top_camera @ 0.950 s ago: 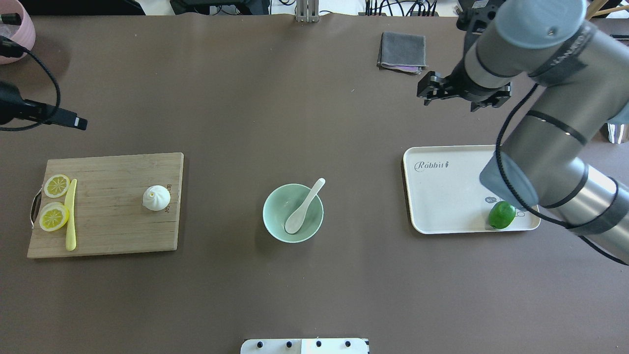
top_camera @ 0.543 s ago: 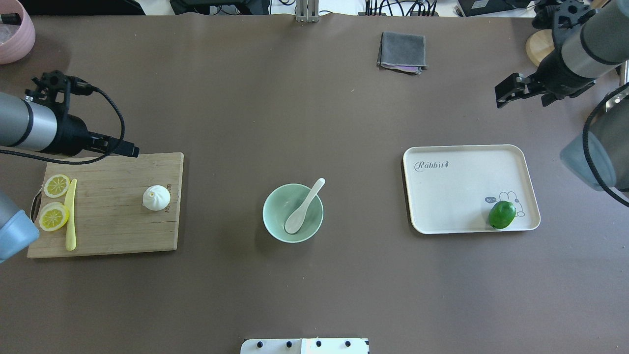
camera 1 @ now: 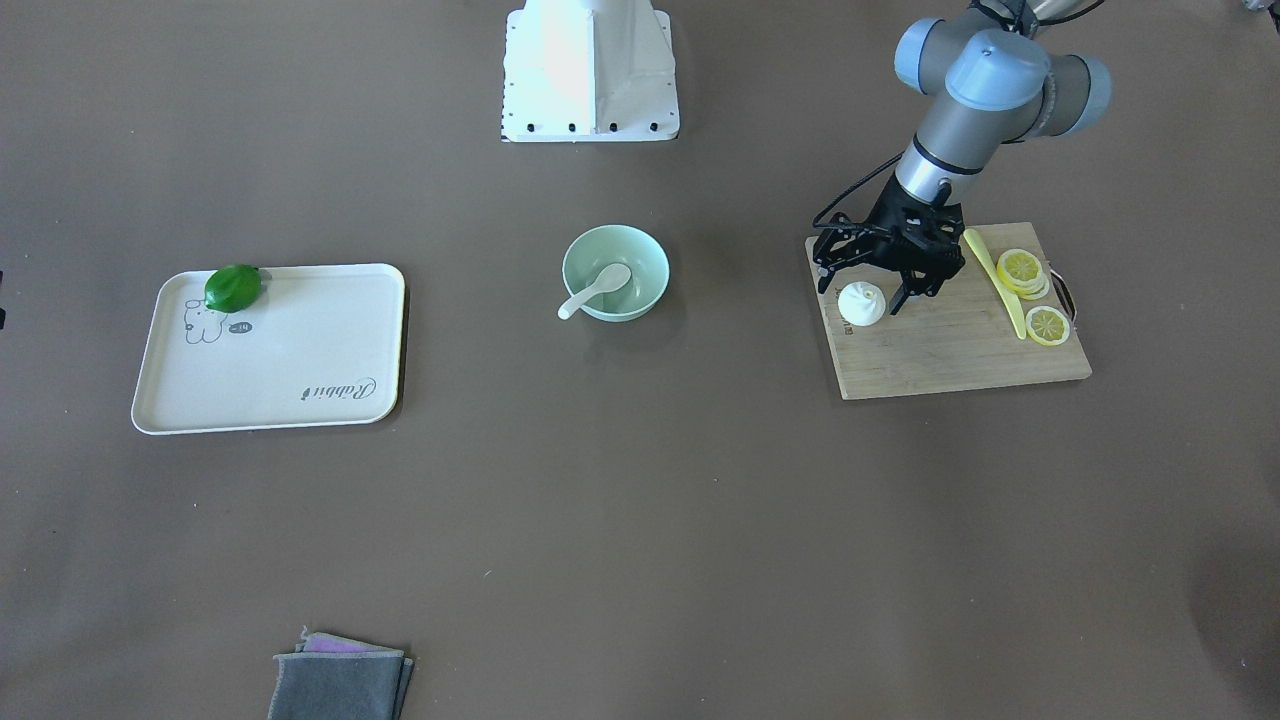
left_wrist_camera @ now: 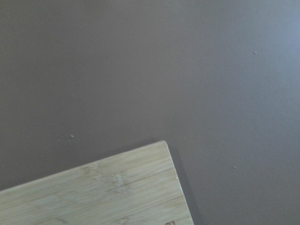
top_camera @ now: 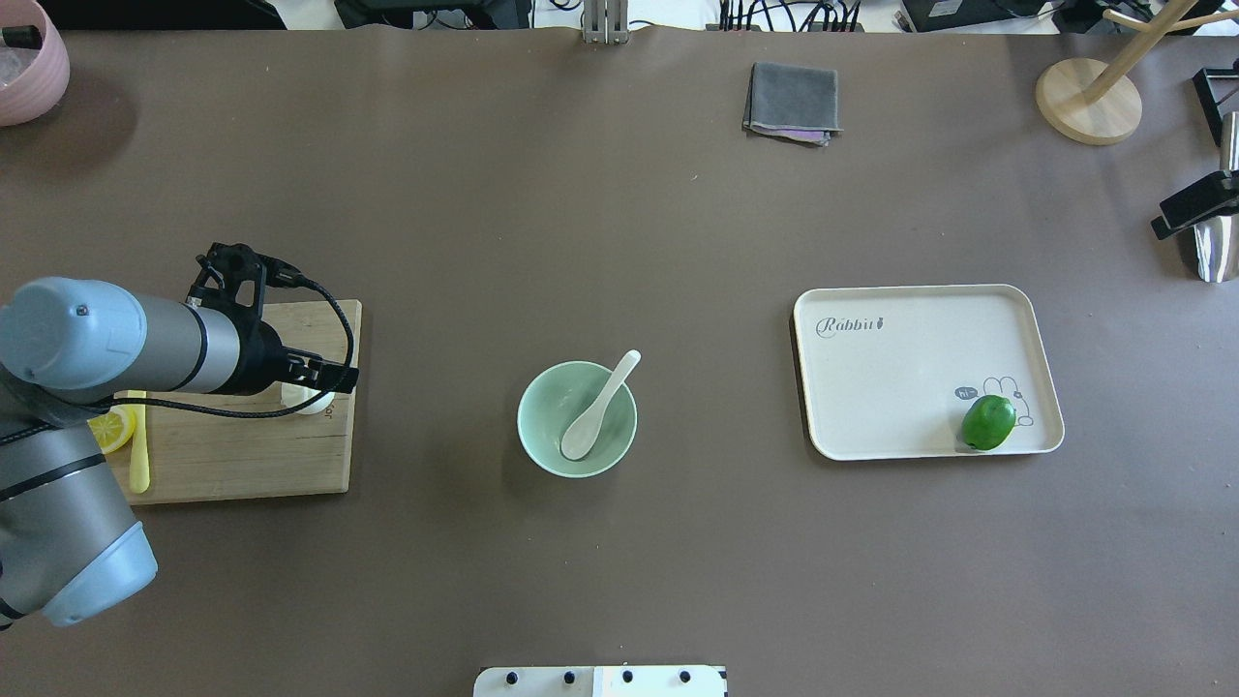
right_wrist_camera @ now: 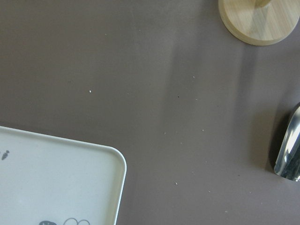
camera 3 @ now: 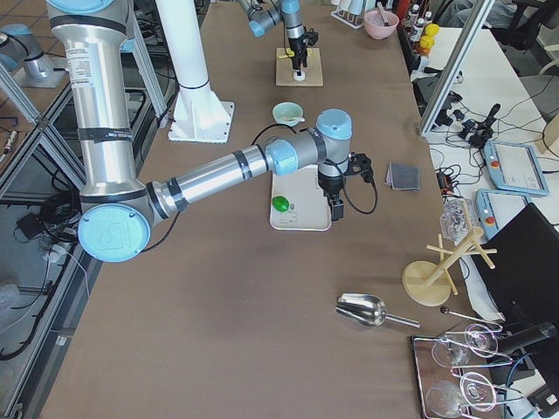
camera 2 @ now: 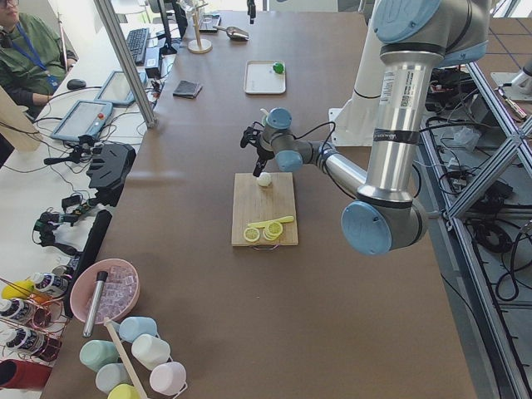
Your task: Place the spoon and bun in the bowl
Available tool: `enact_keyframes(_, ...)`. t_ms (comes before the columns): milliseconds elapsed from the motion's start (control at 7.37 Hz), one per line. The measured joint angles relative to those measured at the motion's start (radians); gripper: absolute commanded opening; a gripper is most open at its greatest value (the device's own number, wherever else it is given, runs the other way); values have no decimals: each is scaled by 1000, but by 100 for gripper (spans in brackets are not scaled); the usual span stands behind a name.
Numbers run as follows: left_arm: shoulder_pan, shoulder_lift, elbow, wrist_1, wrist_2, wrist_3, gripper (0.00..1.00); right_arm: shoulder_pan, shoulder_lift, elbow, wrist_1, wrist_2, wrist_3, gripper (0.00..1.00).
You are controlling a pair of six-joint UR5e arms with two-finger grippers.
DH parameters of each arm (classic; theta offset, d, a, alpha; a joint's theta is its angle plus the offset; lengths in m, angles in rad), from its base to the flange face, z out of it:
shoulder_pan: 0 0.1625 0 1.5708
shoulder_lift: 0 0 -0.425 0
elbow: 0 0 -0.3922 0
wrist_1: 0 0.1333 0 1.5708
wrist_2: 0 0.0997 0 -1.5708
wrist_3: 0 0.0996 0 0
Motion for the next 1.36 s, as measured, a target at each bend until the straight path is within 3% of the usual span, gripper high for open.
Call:
enact_keyframes(679,31,37,15,-2,70,67,96,16,-21,4,0,10,-11,100)
enact_keyframes(814,37,35,18,-3,72,69,81,16,-23,4,0,10,-11,100)
enact_keyframes(1086,43,32,25,-4,73,69,38,15,-23,4,0,13,-10,100)
enact_keyframes(1221,43,30,27,-5,73,69,23,15,-23,4,0,15,-9,100)
enact_keyframes(1357,43,24,26,-6,73,69,19,15,-23,5,0,16,-9,100)
